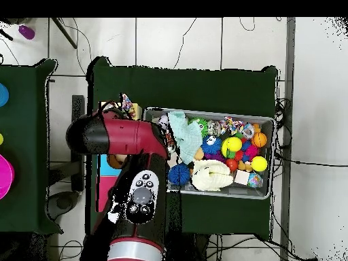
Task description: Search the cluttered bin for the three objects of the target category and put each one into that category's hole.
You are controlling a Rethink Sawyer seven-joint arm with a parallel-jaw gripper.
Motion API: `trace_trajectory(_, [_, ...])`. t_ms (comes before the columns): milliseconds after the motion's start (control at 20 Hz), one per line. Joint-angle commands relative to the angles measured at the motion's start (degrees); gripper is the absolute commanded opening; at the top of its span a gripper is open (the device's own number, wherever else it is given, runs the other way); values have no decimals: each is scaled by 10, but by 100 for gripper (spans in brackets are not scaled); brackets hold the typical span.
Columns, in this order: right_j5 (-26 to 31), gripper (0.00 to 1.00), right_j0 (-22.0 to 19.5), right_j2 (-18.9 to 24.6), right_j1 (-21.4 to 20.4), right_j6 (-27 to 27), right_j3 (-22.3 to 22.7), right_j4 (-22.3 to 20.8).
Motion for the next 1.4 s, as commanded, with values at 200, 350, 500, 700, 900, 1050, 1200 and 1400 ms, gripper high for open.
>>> trace_trajectory(200, [75,0,4,16,10,105,51,35])
trace_trajectory(350, [86,0,4,20,5,104,55,42])
trace_trajectory(500, [87,0,2,24,3,102,61,47])
trace_trajectory(700, [82,0,1,25,-1,97,73,50])
trace_trajectory(900, [80,0,-5,32,-8,87,86,54])
trace_trajectory(1050, [75,0,-7,33,-6,84,93,54])
trace_trajectory(1200, [71,0,-5,31,3,85,90,54])
trace_trajectory(1400, [65,0,-8,36,7,87,96,57])
